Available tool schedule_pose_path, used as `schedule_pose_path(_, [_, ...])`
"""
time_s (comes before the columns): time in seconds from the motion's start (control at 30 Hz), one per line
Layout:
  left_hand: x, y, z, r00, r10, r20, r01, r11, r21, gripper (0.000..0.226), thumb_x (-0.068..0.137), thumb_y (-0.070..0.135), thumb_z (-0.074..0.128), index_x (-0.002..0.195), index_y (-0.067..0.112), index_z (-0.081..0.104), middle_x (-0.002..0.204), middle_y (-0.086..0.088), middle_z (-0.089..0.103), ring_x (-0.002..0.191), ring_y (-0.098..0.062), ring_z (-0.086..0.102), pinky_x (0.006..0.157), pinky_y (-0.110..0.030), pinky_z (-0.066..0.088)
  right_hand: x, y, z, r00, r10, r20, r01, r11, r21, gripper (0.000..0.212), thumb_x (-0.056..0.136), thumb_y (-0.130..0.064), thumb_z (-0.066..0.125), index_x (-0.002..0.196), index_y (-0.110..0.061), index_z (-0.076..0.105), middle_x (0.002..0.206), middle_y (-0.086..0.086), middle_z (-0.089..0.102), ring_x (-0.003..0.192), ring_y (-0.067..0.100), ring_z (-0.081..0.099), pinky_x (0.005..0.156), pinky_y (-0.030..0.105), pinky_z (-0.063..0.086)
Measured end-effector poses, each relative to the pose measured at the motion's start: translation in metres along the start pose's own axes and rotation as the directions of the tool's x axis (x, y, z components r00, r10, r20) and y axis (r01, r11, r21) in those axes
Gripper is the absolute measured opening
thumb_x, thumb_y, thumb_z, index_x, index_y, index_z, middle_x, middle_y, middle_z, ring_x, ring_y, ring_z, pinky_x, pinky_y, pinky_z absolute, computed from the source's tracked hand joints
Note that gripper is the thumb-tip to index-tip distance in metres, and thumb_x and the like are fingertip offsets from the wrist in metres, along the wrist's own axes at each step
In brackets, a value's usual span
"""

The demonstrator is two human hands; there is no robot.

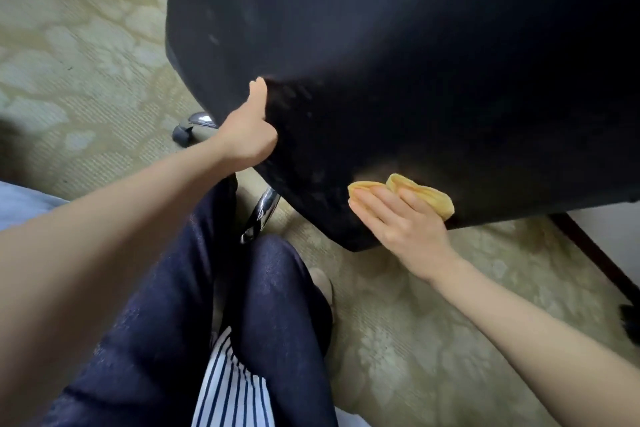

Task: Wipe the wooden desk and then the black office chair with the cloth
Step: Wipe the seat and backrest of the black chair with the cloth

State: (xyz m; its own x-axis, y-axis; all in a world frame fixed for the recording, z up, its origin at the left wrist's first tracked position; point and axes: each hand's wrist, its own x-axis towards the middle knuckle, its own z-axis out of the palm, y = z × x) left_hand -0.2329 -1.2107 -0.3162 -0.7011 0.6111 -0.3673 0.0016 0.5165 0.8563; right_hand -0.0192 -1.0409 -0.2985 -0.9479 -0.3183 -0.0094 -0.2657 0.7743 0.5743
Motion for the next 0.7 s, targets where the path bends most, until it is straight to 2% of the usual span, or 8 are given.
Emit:
schedule_pose_path(0.07, [-0.007, 0.005, 0.001, 1.000, 0.021, 0.008, -0.021, 1.000, 0.007, 0.088, 0.077, -0.005, 0.031, 0.152, 0.026, -0.003, 0.158, -0.001, 0.011, 0.134, -0.029, 0.036, 0.098, -0.026, 0.035, 0.013, 0.014, -0.021, 0.991, 0.082, -0.104, -0.085, 0.996, -0.028, 0.033, 0.092, -0.001, 0.050, 0.114, -0.015, 0.069, 0.119, 0.000, 0.066, 0.105, 0.016, 0.064, 0.093, 0.032, 0.038])
schedule_pose_path(0.2, [-0.026, 0.021, 0.000, 0.991, 0.124, 0.042, -0.126, 0.991, 0.050, 0.087, 0.078, -0.007, 0.032, 0.152, 0.025, -0.001, 0.159, 0.005, 0.002, 0.145, -0.017, 0.011, 0.105, -0.018, 0.014, 0.033, 0.047, -0.069, 0.934, 0.188, -0.303, -0.225, 0.970, -0.091, 0.033, 0.092, -0.001, 0.055, 0.119, -0.017, 0.067, 0.121, 0.000, 0.065, 0.108, 0.018, 0.060, 0.089, 0.031, 0.036])
schedule_pose_path(0.3, [-0.041, 0.039, -0.008, 0.978, 0.202, 0.053, -0.206, 0.973, 0.102, 0.089, 0.075, -0.007, 0.032, 0.151, 0.026, -0.001, 0.159, 0.000, 0.008, 0.144, -0.020, 0.015, 0.106, -0.020, 0.014, 0.048, 0.072, -0.109, 0.881, 0.229, -0.415, -0.313, 0.938, -0.147, 0.033, 0.094, -0.003, 0.053, 0.119, -0.019, 0.066, 0.120, -0.001, 0.065, 0.110, 0.018, 0.051, 0.087, 0.033, 0.035])
schedule_pose_path(0.43, [-0.065, 0.063, -0.025, 0.953, 0.294, 0.077, -0.303, 0.935, 0.184, 0.091, 0.074, -0.005, 0.032, 0.151, 0.029, -0.004, 0.159, 0.002, 0.008, 0.145, -0.021, 0.013, 0.116, -0.035, 0.018, 0.059, 0.099, -0.158, 0.805, 0.263, -0.533, -0.419, 0.887, -0.196, 0.032, 0.095, -0.004, 0.052, 0.117, -0.021, 0.068, 0.118, -0.002, 0.066, 0.107, 0.018, 0.057, 0.087, 0.033, 0.035])
schedule_pose_path(0.57, [-0.087, 0.086, -0.052, 0.923, 0.380, 0.064, -0.384, 0.897, 0.219, 0.092, 0.076, -0.006, 0.032, 0.150, 0.033, -0.005, 0.159, 0.005, 0.003, 0.146, -0.019, 0.006, 0.118, -0.039, 0.017, 0.071, 0.126, -0.210, 0.686, 0.276, -0.674, -0.509, 0.844, -0.172, 0.030, 0.094, -0.003, 0.055, 0.115, -0.019, 0.069, 0.116, -0.001, 0.067, 0.108, 0.016, 0.048, 0.085, 0.034, 0.032])
schedule_pose_path(0.7, [-0.108, 0.108, -0.084, 0.890, 0.455, 0.007, -0.444, 0.866, 0.230, 0.092, 0.076, -0.008, 0.032, 0.150, 0.033, -0.004, 0.159, 0.006, 0.003, 0.146, -0.022, 0.006, 0.119, -0.041, 0.013, 0.085, 0.141, -0.257, 0.570, 0.269, -0.777, -0.560, 0.819, -0.127, 0.030, 0.097, -0.004, 0.048, 0.114, -0.016, 0.070, 0.115, 0.001, 0.068, 0.109, 0.017, 0.046, 0.084, 0.035, 0.030])
